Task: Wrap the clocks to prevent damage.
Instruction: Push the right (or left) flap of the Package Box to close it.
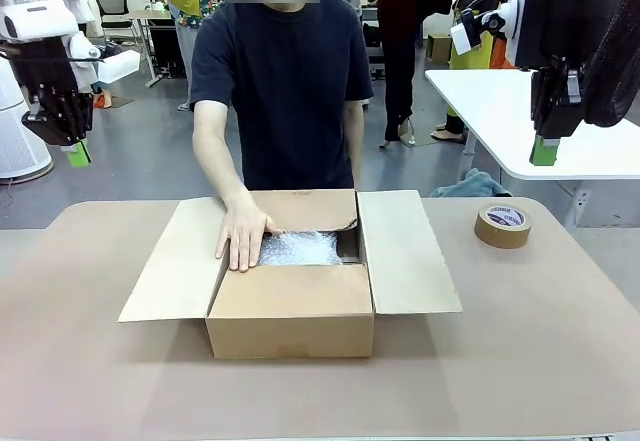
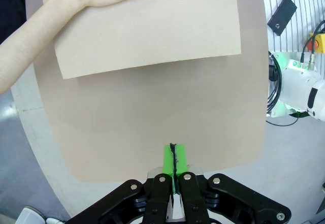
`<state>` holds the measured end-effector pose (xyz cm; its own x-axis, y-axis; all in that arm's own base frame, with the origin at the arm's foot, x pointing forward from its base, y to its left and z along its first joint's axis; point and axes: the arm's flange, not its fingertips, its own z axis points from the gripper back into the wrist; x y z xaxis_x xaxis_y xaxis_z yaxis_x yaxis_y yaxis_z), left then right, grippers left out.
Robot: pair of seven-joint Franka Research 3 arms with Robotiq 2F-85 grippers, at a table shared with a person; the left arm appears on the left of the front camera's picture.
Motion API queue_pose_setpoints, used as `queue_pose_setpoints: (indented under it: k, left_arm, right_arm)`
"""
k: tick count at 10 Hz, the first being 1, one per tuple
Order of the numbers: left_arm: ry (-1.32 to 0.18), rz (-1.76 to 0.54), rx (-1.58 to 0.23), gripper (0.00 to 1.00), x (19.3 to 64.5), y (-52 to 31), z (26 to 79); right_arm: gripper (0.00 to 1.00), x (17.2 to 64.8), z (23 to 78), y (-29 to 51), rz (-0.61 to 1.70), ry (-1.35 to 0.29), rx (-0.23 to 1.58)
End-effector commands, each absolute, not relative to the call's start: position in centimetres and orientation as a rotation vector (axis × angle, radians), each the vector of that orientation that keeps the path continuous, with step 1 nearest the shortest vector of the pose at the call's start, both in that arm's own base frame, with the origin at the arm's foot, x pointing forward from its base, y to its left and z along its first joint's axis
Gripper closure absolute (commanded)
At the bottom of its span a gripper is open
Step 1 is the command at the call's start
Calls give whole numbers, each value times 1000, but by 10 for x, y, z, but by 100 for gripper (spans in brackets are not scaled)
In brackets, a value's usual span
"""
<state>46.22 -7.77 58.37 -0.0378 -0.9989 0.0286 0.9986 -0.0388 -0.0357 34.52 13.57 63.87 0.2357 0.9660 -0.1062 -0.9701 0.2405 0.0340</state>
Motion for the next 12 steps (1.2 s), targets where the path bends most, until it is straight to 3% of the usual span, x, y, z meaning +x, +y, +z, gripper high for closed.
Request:
queue_pose_setpoints:
  k: [1, 4, 6, 10, 12]
  left_arm:
    - [14, -1606, -22, 100, 463, -76, 586]
    - [14, -1606, -22, 100, 463, -76, 586]
    - [14, -1606, -22, 100, 463, -76, 586]
    - [14, -1606, -22, 100, 463, -76, 586]
    - [14, -1606, -22, 100, 463, -76, 586]
  right_arm:
    - [99, 353, 631, 124, 1483, 83, 33]
    - [99, 403, 588, 66, 1697, -231, 185]
    - [99, 427, 562, 37, 1653, -341, 284]
    - [99, 454, 494, -5, 1501, -387, 438]
    - [99, 450, 502, -7, 1513, -366, 413]
